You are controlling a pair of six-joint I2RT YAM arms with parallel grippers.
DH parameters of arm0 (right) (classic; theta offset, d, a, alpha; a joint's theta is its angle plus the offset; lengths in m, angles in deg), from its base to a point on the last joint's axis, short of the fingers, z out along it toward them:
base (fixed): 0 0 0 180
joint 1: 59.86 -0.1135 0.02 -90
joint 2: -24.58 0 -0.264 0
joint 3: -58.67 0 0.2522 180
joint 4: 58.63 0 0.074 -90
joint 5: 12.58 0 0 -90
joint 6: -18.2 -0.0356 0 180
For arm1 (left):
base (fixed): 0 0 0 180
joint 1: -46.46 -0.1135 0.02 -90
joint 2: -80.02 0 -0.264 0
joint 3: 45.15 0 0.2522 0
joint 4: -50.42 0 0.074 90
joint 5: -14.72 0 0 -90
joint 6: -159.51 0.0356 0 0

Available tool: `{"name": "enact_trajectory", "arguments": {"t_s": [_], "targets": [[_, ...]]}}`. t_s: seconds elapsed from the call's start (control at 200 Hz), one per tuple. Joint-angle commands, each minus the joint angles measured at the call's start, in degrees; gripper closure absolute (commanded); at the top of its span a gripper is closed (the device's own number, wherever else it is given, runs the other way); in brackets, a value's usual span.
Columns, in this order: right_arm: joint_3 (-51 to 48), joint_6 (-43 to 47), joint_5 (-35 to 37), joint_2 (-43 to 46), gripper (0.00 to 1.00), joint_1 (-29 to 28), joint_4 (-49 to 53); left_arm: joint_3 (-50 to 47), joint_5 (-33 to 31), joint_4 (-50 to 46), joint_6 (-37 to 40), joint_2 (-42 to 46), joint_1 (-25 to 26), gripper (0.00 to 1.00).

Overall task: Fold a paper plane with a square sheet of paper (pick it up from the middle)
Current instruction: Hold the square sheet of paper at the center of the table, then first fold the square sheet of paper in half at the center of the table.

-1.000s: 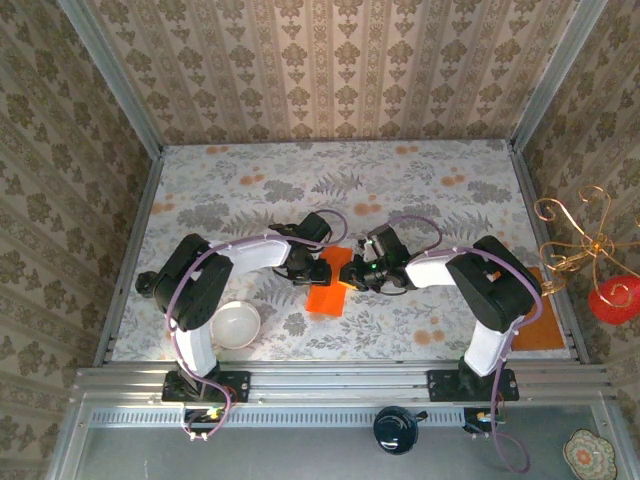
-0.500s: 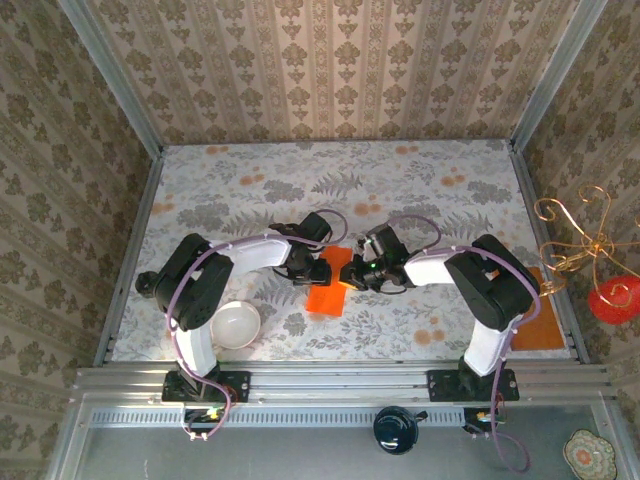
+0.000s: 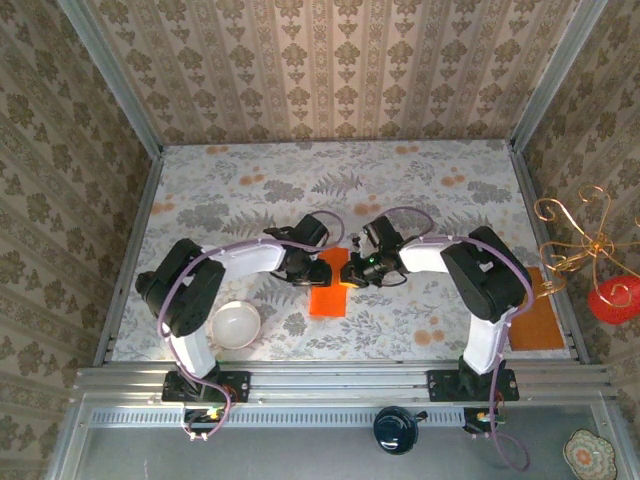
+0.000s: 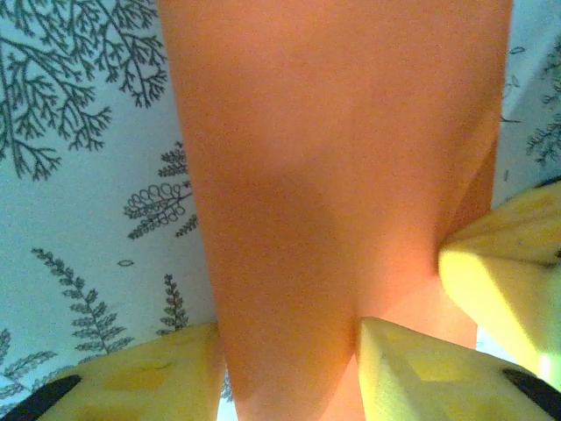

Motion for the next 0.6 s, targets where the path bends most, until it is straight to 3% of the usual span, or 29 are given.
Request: {"name": "enact_trajectory", "arguments": {"t_s": [0.0, 0.215, 0.595], "targets": [[-0.22, 9.43, 7.16, -8.09, 0.9, -0.05, 11.8, -1.83, -0.04, 0.84, -2.25, 4.8, -2.16, 0.54], [2.41, 11.29, 6.48, -9.16, 0.91, 0.43, 14.25, -2.61, 5.8, 4.28, -3.95, 10.25, -3.59, 0.57], [2.15, 7.95, 9.16, -10.07, 0.93, 0.3, 16.63, -1.31, 16.6, 11.6, -10.77, 3.83, -0.93, 0.85]]}}
